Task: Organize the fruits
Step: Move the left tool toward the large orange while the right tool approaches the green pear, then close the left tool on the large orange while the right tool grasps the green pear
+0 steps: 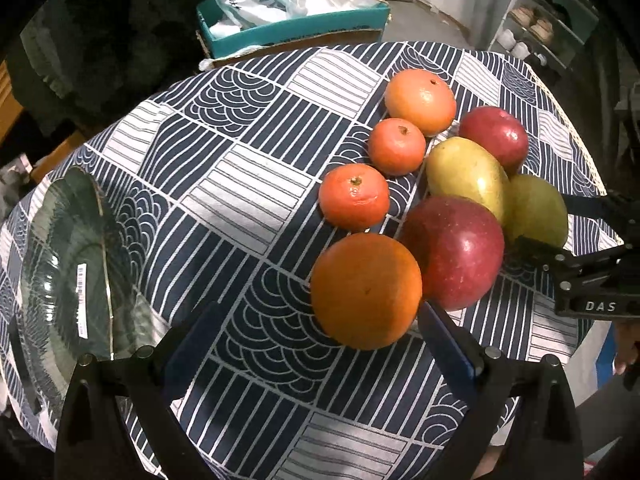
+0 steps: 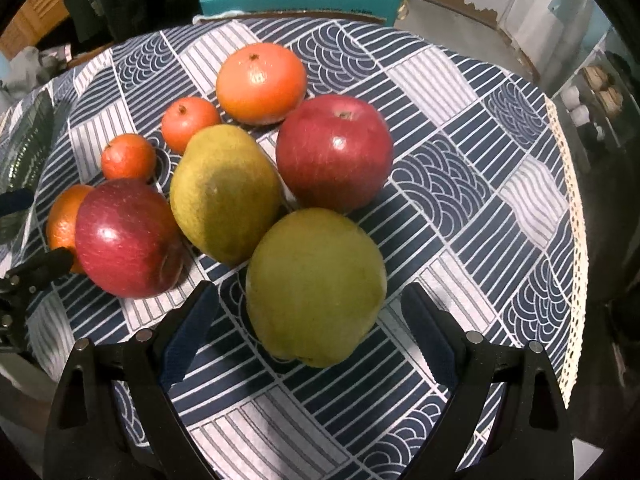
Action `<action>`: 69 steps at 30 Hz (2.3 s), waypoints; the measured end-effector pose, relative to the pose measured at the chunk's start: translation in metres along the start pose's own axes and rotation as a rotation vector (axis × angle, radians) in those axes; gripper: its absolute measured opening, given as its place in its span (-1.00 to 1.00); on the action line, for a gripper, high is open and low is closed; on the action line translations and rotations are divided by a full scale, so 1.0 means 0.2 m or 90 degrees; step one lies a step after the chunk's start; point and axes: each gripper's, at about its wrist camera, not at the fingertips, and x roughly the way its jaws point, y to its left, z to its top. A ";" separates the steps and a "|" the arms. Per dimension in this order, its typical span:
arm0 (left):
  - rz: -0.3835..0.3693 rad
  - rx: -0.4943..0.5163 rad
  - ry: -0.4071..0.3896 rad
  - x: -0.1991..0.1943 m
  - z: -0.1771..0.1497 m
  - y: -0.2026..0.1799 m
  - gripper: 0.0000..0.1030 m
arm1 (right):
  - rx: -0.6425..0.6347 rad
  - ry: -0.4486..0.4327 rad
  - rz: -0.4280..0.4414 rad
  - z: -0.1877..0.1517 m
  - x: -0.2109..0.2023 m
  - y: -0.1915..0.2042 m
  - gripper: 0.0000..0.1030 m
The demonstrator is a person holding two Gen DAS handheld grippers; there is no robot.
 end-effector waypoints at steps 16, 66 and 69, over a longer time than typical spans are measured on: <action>-0.039 0.035 0.024 0.14 -0.01 -0.05 0.75 | 0.024 0.018 0.033 0.06 0.09 -0.07 0.43; -0.110 -0.005 0.005 0.14 0.00 0.02 0.24 | 0.022 -0.078 0.042 -0.02 -0.17 -0.03 0.41; -0.123 -0.001 0.003 0.14 -0.01 0.02 0.19 | 0.021 -0.076 0.046 -0.01 -0.16 -0.02 0.41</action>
